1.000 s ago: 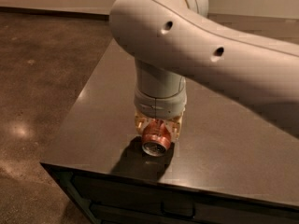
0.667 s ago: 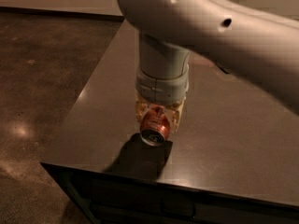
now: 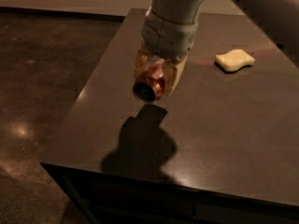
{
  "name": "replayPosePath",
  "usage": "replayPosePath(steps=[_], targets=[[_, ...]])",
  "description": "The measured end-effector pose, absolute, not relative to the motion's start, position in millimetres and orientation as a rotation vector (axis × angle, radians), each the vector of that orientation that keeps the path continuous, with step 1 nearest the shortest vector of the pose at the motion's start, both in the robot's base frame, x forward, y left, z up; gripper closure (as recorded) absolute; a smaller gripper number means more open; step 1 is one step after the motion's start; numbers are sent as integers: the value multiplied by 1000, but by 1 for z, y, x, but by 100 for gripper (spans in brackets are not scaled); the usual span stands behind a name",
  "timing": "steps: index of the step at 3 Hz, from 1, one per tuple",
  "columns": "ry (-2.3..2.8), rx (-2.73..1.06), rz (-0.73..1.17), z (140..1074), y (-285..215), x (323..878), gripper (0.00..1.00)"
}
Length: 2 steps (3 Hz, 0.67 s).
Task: Pick coke can
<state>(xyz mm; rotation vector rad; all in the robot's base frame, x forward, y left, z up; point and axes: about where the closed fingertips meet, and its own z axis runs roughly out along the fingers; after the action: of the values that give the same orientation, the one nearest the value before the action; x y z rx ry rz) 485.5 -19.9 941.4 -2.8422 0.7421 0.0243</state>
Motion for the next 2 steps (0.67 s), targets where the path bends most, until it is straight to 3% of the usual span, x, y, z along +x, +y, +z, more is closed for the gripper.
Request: replayPosePath(steps=[2], targets=[[801, -2690, -9, 975, -13, 515, 100]])
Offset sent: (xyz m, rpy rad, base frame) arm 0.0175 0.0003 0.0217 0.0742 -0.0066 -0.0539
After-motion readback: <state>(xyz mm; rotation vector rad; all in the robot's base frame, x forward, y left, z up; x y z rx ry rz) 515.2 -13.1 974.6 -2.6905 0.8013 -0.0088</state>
